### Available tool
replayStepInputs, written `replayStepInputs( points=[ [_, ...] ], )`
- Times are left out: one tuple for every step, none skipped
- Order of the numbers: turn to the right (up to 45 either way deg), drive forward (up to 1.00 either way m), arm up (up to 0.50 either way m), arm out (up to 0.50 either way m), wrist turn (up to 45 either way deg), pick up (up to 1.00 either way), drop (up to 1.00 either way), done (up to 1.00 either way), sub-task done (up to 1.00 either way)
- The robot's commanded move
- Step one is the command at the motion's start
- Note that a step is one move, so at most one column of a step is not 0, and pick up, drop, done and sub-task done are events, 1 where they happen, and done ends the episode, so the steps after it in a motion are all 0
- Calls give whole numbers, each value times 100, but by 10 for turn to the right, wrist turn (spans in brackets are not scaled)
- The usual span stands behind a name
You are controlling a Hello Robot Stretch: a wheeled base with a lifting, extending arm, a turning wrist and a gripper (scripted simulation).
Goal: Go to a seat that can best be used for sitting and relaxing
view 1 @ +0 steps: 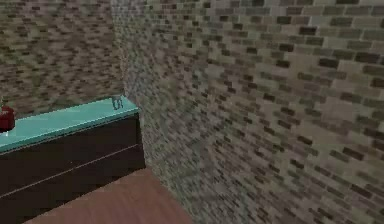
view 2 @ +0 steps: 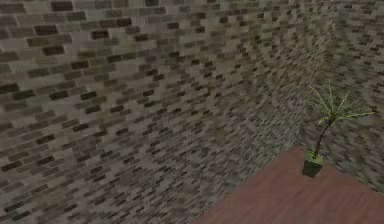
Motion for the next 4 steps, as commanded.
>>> replayStepInputs(
  points=[
    [-450, 0, 0, 0, 0, 0, 0, 0, 0],
    [0, 55, 0, 0, 0, 0, 0, 0, 0],
    [-390, 0, 0, 0, 0, 0, 0, 0, 0],
    [0, 40, 0, 0, 0, 0, 0, 0, 0]
  ],
)
